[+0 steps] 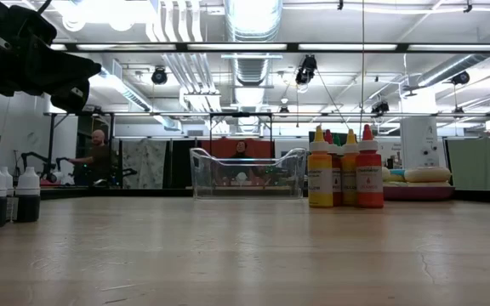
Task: Pick & Place food coloring
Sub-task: Put the large orange food coloring bottle into the transparent bin
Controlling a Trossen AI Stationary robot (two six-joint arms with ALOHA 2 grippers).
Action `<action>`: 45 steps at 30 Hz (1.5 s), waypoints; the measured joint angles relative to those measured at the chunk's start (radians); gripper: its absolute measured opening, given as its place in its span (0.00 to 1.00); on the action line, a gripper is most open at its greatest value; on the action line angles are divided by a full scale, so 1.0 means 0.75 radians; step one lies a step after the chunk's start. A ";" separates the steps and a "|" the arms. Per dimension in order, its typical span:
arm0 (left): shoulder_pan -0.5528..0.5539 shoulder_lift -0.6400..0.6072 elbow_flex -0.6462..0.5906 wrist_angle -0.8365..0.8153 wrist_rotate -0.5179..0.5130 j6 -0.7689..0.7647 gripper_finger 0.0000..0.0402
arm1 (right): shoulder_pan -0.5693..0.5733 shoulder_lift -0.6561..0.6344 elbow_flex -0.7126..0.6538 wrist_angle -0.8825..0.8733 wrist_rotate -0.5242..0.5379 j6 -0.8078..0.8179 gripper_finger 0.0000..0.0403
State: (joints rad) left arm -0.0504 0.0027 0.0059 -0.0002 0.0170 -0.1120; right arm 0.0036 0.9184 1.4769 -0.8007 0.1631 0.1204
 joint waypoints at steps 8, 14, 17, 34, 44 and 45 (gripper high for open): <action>0.000 0.000 0.000 0.000 0.000 0.000 0.00 | 0.000 0.096 -0.006 -0.132 -0.001 -0.001 0.02; 0.000 0.000 0.000 0.000 0.000 0.000 0.00 | 0.000 0.173 -0.007 -0.182 -0.003 -0.050 0.02; 0.000 0.000 0.000 0.000 0.000 0.000 0.00 | 0.000 0.209 -0.007 -0.185 -0.004 -0.084 0.02; 0.000 0.000 0.000 0.000 0.000 0.000 0.00 | -0.010 0.375 -0.012 -0.185 -0.007 -0.272 0.02; 0.000 0.000 0.000 0.000 0.000 0.000 0.00 | -0.131 0.399 -0.019 -0.294 -0.007 -0.269 0.02; 0.000 0.000 0.000 0.000 0.000 0.000 0.00 | -0.144 0.401 -0.020 -0.307 -0.007 -0.269 0.02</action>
State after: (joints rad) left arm -0.0503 0.0025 0.0059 -0.0002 0.0170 -0.1120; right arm -0.1047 1.2193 1.4620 -1.0312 0.1581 -0.0814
